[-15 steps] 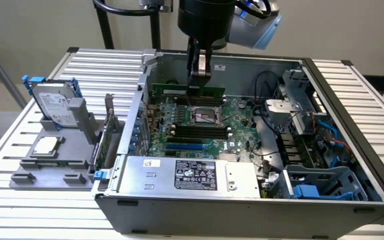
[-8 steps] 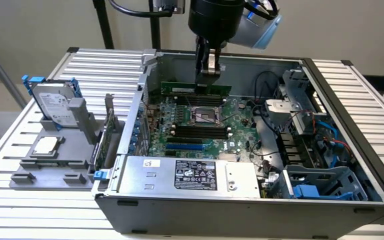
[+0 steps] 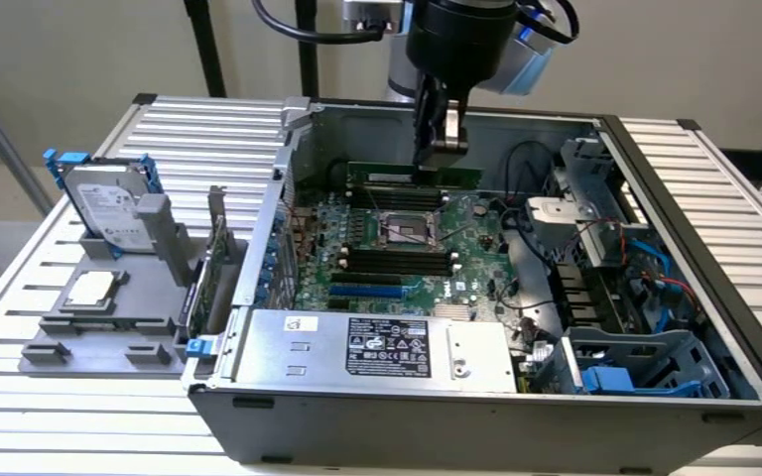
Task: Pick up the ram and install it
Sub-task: 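Pick up the ram and move it above insertion slot, then insert the ram into the slot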
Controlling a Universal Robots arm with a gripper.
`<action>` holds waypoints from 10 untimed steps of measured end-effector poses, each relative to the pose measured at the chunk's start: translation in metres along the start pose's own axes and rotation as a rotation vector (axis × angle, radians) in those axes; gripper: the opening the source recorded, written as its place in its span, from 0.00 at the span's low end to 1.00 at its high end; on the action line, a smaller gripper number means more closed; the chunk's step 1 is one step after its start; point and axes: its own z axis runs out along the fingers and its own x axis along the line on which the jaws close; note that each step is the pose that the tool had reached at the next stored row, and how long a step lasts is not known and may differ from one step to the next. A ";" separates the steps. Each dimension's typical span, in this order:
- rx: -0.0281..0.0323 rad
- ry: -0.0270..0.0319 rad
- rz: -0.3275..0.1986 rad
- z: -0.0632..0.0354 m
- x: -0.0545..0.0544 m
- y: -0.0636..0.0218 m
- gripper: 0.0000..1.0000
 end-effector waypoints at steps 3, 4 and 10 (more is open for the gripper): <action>0.0027 -0.0046 0.003 0.0020 -0.001 -0.0009 0.14; 0.0034 -0.0050 0.007 0.0027 -0.001 -0.0010 0.14; 0.0037 -0.0054 0.012 0.0032 -0.001 -0.0010 0.14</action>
